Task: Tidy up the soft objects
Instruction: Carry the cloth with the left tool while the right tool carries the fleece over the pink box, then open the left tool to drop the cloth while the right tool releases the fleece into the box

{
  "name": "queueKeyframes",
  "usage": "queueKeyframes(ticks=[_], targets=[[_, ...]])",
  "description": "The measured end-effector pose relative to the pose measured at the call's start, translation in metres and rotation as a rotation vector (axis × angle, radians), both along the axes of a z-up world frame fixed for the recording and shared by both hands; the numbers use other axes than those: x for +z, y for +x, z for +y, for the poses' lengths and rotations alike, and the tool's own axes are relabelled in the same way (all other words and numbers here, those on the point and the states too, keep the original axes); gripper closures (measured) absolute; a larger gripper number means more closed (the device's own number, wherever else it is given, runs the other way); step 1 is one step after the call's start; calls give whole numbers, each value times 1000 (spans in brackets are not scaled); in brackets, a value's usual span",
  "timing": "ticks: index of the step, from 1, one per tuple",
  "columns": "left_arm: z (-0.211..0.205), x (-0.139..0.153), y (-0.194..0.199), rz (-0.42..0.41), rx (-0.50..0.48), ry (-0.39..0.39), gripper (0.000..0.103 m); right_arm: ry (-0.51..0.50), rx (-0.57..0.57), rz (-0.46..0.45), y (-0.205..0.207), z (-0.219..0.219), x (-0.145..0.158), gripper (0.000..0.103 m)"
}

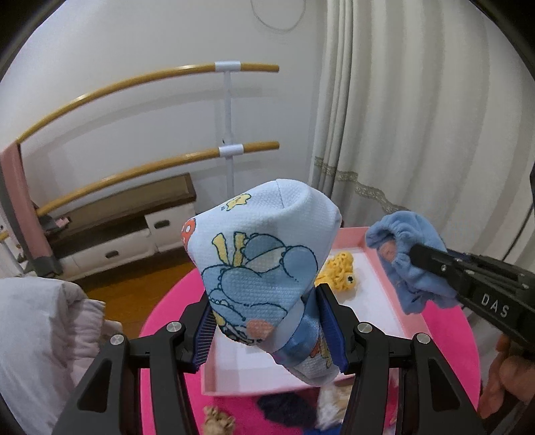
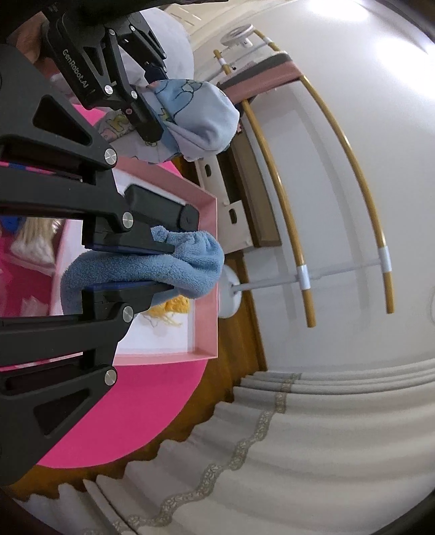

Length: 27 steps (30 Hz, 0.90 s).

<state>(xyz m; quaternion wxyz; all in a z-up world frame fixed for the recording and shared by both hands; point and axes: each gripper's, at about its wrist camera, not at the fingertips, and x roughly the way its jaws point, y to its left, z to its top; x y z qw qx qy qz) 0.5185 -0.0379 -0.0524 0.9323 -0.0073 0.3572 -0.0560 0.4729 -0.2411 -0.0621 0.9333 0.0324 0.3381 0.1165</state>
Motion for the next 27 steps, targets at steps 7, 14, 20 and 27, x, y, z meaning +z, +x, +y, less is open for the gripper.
queueKeyframes(ticks=[7,14,20,27], targets=[[-4,-6,38,48,-16,-31,51,-3,-22,37,22,-7,-3,90],[-17,-13,76,96,-34,-17,50,-4,-40,83,40,-10,-14,89],[-32,-24,107,121,-30,24,44,4,-49,142,49,-13,-34,83],[-46,-26,113,84,-19,50,6,49,-56,162,46,-22,-41,35]])
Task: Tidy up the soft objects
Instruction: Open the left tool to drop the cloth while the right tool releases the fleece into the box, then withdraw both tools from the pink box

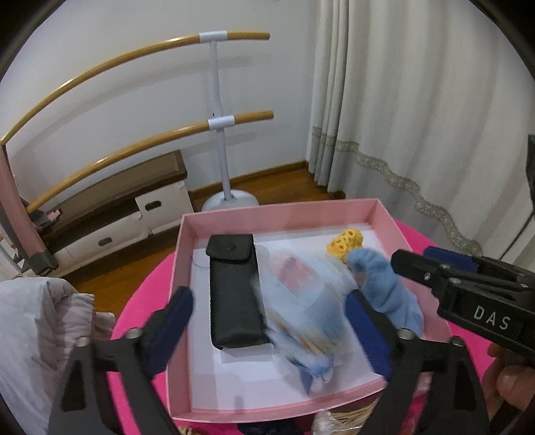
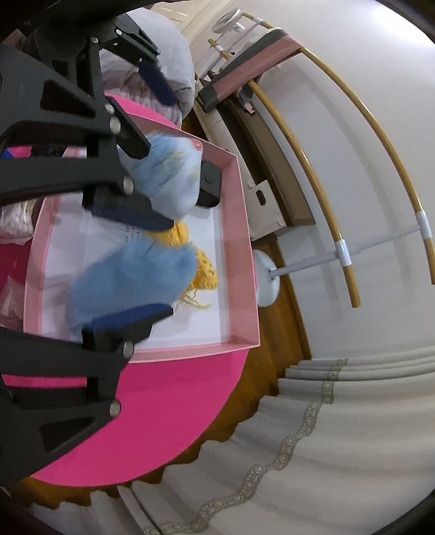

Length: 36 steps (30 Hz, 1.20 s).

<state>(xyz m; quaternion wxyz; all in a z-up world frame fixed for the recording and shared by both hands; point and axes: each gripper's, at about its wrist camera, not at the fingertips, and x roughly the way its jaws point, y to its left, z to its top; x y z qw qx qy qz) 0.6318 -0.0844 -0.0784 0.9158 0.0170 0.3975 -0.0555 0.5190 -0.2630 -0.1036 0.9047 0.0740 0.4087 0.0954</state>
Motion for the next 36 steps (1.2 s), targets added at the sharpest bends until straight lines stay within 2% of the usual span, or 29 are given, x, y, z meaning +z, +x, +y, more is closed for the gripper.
queueKeyframes(ticks=[1,2,3,6,13,19,29,36], targets=[[0,0,-5,-10,2,-3,4,11,-2,-8,-1,-2,2,24],[2,2,-10,-22,8,-6,1,27,-2,-20,-4,-2,4,6],[5,4,-15,-32,16,-9,0,49,1,-34,-8,-4,7,0],[13,13,-29,-64,42,-17,0,74,-17,-53,-18,-7,16,0],[41,27,-100,-149,92,-19,0,68,-45,-128,-52,-7,43,0],[52,36,-158,-204,99,1,0,51,-62,-213,-109,-6,62,0],[56,35,-246,-248,87,-8,0,36,-116,-343,-211,-12,73,0],[52,25,-300,-256,82,8,0,-14,-161,-379,-257,-17,65,0]])
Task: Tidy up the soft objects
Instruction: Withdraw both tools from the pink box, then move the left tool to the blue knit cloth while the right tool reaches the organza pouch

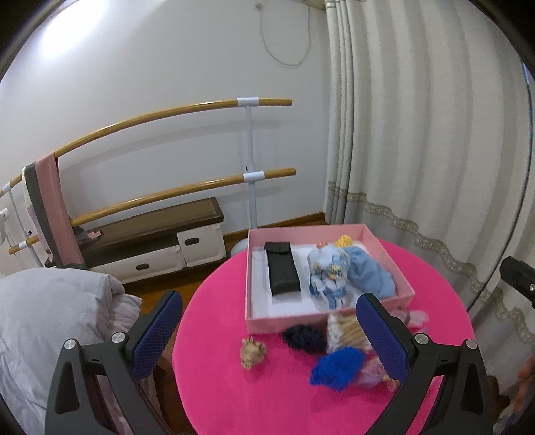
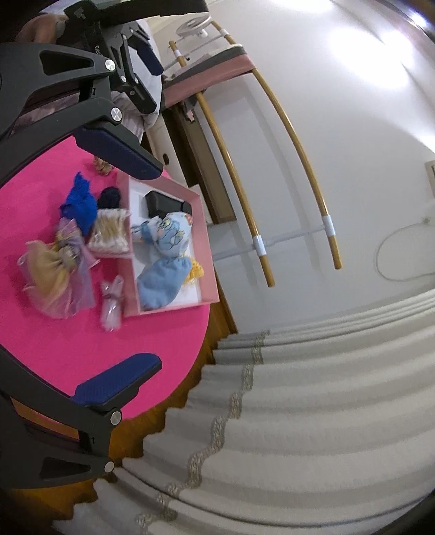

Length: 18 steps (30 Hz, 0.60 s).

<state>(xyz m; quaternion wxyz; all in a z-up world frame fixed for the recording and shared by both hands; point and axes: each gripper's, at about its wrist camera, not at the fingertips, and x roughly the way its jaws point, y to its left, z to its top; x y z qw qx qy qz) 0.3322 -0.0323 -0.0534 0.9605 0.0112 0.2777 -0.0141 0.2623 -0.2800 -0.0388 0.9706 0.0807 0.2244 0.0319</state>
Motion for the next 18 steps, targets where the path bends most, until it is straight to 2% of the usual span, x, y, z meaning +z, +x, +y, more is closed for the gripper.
queueKeyframes(ticks=[8,18], targets=[[-6,-5,-30,41,1,-1,0,-12,-29,8,-30,5,-24,0],[-6,-10,-59,55,18,6,0,-123,-38,4,-51,38,-38,0]])
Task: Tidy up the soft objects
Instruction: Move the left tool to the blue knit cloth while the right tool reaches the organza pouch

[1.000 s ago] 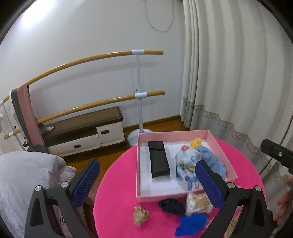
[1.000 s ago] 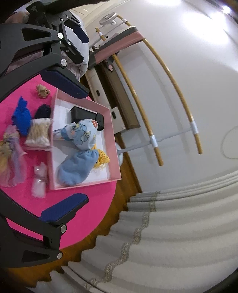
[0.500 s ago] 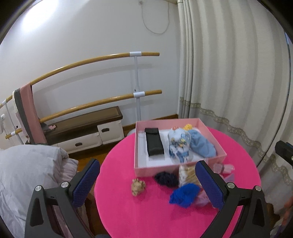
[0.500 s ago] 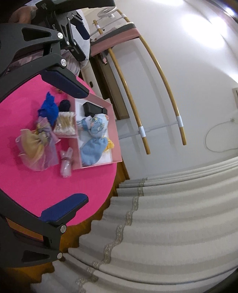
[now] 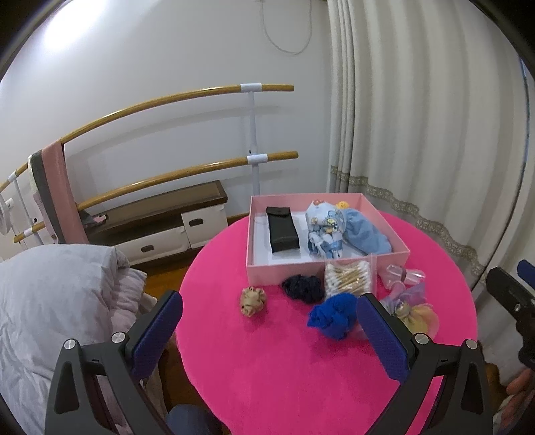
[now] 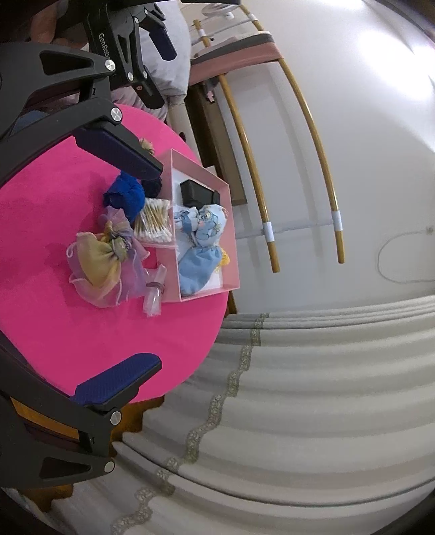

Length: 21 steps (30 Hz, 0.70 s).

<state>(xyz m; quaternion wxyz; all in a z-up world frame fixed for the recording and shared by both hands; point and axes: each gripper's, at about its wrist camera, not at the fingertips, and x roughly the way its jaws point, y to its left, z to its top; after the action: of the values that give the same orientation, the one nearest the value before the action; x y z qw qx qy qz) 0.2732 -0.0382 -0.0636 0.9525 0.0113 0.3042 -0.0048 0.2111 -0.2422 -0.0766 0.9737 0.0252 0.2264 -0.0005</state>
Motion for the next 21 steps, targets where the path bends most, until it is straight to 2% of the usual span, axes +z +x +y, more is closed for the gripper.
queueKeyframes(ticks=[21], targets=[[-1,-10,-5,31,-17,-2,0,-11,-19,26,-2,-6,-5,0]])
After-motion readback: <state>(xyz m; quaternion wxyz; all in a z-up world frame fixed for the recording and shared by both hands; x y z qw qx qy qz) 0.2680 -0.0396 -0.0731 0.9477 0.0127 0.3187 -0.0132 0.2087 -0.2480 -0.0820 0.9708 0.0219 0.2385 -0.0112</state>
